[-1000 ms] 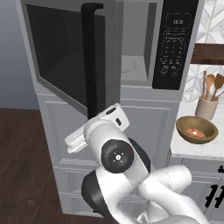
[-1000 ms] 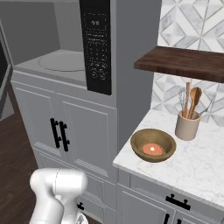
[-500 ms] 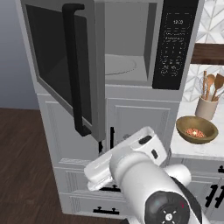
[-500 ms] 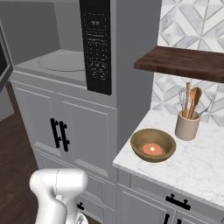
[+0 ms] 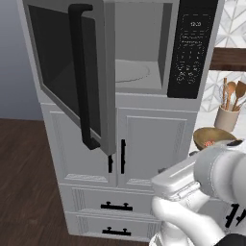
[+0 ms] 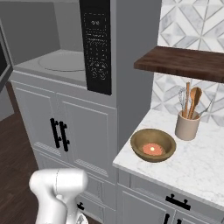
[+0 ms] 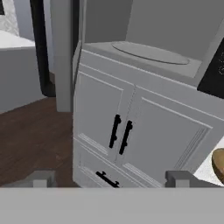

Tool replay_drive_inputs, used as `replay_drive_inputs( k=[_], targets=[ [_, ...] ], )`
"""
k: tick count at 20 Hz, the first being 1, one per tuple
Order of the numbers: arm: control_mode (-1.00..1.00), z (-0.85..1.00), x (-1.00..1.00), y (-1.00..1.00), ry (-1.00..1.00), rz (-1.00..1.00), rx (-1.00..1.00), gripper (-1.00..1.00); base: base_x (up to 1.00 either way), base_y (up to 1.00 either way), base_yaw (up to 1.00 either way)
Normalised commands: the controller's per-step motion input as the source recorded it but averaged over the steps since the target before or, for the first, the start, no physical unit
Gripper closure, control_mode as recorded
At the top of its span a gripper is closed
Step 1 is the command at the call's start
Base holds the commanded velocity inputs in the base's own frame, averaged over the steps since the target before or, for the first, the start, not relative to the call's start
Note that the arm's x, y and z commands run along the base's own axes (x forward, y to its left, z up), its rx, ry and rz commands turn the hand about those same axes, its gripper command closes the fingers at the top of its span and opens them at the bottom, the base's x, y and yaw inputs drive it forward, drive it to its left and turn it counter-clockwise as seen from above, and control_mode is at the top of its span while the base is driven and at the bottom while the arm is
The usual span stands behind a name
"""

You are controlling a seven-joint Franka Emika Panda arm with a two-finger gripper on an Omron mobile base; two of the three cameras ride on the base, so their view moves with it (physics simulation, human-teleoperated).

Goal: Open the microwave, place the bowl with waffle inside the microwave, then close the microwave door and turn it on.

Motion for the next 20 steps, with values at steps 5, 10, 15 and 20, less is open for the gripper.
replay_drive_inputs(
  k=[5,10,15,20],
  targets=[
    [-1.00,0.07,0.28,-0.33,0.58,0.13,0.00,-1.00,0.00,0.00,0.00],
    [-1.00,0.00,0.44,-0.26,0.23,0.00,0.48,-1.00,0.00,0.00,0.00],
    [-1.00,0.00,0.53,0.00,0.01,-0.05,0.67,-1.00,0.00,0.00,0.00],
    [-1.00,-0.08,0.45,0.26,0.01,-0.12,0.62,-1.00,0.00,0.00,0.00]
  ],
)
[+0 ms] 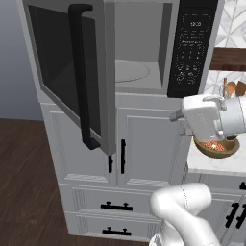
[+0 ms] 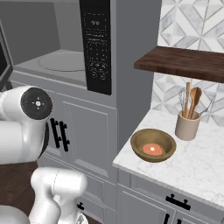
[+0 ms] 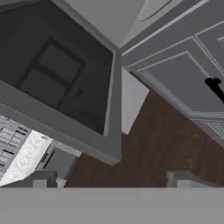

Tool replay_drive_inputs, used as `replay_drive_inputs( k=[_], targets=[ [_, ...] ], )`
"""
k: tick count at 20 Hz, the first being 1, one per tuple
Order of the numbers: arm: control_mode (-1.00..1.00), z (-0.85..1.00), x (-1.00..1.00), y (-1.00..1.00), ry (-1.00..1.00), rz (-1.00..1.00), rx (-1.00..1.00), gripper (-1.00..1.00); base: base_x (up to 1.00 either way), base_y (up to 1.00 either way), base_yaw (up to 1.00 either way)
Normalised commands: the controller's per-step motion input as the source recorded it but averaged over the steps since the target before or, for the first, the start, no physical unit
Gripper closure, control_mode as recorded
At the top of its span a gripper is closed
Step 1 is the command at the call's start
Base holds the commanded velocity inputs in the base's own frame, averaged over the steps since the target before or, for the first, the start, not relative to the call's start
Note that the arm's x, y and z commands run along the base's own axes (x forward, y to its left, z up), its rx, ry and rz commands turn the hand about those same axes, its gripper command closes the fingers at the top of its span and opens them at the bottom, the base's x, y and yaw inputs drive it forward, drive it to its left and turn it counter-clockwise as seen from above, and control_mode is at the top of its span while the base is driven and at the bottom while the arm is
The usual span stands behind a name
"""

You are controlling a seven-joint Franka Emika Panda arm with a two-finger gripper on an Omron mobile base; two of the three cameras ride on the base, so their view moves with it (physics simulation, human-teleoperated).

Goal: Open the microwave, place the bowl with waffle inside the microwave, then close the microwave door and turn it on.

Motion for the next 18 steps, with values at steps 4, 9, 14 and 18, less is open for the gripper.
replay_drive_inputs(
  k=[4,9,14,18],
  targets=[
    [-1.00,0.00,0.48,0.14,0.11,-0.05,0.51,-1.00,0.00,0.00,0.00],
    [-1.00,0.00,0.49,0.09,0.28,0.03,0.35,-1.00,0.00,0.00,0.00],
    [-1.00,-0.07,0.45,0.64,0.29,0.20,0.02,-1.00,0.00,0.00,0.00],
    [-1.00,-0.14,0.61,0.74,0.22,0.23,0.01,-1.00,0.00,0.00,0.00]
  ],
)
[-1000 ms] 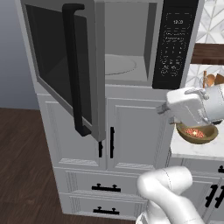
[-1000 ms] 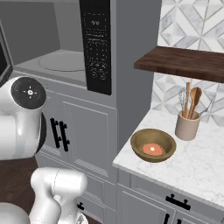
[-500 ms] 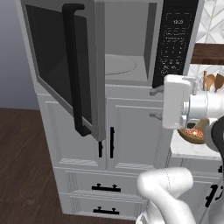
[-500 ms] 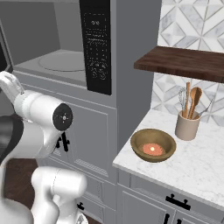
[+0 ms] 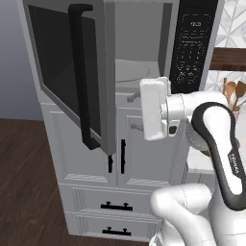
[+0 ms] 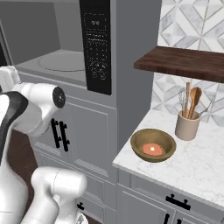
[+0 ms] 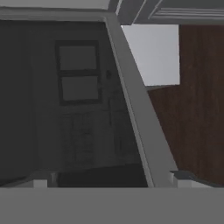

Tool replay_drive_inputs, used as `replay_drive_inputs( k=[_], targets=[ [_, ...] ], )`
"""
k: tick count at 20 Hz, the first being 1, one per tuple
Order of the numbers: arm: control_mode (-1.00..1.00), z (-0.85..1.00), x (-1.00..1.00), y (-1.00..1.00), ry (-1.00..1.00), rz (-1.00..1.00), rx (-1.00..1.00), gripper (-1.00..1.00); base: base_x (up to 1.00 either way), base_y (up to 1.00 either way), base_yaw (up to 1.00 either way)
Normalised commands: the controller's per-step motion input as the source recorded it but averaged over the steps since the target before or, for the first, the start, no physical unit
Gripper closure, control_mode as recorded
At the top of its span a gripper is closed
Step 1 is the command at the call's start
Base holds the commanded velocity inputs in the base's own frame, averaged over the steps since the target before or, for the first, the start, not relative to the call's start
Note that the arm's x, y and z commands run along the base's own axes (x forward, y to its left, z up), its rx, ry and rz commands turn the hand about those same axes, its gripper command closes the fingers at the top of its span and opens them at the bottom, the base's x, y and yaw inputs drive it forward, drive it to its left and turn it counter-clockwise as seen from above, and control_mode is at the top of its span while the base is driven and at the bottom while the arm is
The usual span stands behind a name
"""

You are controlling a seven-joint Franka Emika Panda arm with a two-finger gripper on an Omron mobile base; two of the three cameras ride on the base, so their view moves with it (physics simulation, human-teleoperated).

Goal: Open the microwave, place the bowl with waffle inside the microwave, then close the microwave door and turn it on.

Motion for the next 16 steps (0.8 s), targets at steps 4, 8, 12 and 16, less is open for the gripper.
replay_drive_inputs(
  k=[4,8,12,16],
  targets=[
    [-1.00,-0.16,0.72,0.61,0.06,0.22,0.05,-1.00,0.00,0.00,0.00],
    [-1.00,-0.19,0.80,0.70,0.07,0.21,0.03,-1.00,0.00,0.00,0.00],
    [-1.00,-0.10,0.62,0.79,0.02,0.19,0.03,-1.00,0.00,0.00,0.00],
    [-1.00,0.00,0.34,0.83,0.00,0.14,0.02,-1.00,0.00,0.00,0.00]
  ],
)
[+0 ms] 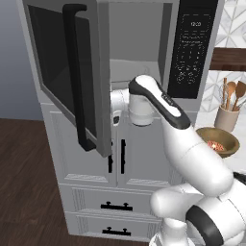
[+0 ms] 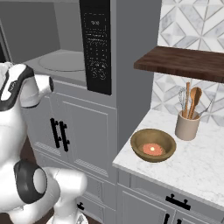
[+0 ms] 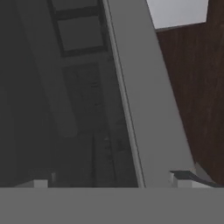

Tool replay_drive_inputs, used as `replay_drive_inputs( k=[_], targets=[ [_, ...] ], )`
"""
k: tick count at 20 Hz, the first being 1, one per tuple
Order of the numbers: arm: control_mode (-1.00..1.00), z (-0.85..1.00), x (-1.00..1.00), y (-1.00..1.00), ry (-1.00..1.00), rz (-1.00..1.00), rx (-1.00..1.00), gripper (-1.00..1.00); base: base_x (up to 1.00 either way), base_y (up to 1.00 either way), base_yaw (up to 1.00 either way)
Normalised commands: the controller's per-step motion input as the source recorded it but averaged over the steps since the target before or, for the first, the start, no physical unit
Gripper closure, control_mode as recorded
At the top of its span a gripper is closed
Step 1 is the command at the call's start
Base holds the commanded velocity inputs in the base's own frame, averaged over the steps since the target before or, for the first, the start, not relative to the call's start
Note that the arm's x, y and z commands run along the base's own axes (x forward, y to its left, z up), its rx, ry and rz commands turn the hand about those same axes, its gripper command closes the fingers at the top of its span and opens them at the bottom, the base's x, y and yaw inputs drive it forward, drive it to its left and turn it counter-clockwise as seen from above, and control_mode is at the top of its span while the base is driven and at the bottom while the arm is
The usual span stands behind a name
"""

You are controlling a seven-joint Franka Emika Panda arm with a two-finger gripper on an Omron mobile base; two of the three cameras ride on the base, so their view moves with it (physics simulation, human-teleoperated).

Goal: Open the microwave, place the bowl with waffle inside the microwave, then close the microwave door and turn it on.

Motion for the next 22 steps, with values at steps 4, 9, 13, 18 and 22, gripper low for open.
replay_drive_inputs(
  k=[4,9,13,18,22],
  targets=[
    [-1.00,0.00,0.17,0.97,0.00,0.05,0.00,-1.00,0.00,0.00,0.00],
    [-1.00,0.00,0.03,1.00,0.00,0.00,0.00,-1.00,0.00,0.00,0.00],
    [-1.00,0.00,0.00,0.87,0.00,-0.05,-0.01,-1.00,0.00,0.00,0.00],
    [-1.00,0.00,-0.04,-0.23,0.00,-0.11,-0.11,-1.00,0.00,0.00,0.00],
    [-1.00,0.00,-0.01,-1.00,0.00,-0.09,-0.19,-1.00,0.00,0.00,0.00]
  ],
)
